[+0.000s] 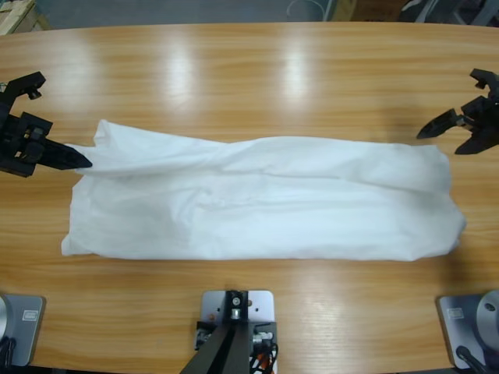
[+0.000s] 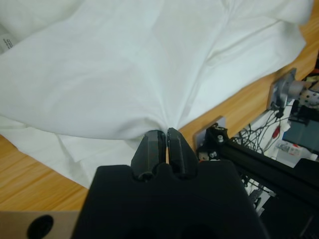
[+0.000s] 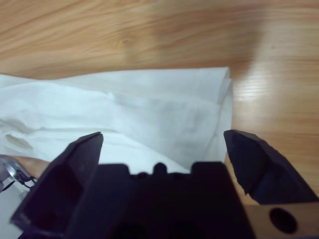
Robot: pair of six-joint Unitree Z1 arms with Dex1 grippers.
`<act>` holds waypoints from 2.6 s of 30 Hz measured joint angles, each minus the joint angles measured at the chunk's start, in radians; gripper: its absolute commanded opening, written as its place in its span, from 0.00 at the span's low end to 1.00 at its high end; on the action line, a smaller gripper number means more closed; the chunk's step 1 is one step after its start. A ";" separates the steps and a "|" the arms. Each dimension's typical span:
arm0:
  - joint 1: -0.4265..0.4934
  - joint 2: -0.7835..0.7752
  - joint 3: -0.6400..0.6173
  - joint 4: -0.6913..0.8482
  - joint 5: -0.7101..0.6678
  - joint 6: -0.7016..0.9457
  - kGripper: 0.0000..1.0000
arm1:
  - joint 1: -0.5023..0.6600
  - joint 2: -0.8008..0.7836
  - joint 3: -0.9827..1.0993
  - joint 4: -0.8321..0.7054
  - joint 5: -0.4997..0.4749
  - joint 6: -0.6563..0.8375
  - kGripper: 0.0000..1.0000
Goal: Fold clothes
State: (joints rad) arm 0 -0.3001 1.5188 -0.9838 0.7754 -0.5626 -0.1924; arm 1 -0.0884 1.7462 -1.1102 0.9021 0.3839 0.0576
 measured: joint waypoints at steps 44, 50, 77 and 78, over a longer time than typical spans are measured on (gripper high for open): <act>0.002 0.026 0.000 0.000 0.000 0.002 0.00 | 0.035 0.051 0.024 0.026 0.002 0.100 0.00; 0.002 0.020 0.000 0.013 0.000 0.002 0.00 | 0.035 0.009 0.024 0.095 0.002 0.090 0.00; 0.003 -0.011 0.023 0.032 -0.001 0.019 0.00 | 0.035 -0.180 -0.009 0.158 -0.036 0.090 0.88; 0.003 -0.011 0.024 0.032 -0.001 0.020 0.00 | 0.035 -0.172 -0.009 0.153 -0.036 0.090 0.88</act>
State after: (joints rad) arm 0 -0.2971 1.5074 -0.9596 0.8072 -0.5639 -0.1725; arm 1 -0.0530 1.5745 -1.1196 1.0549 0.3475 0.1476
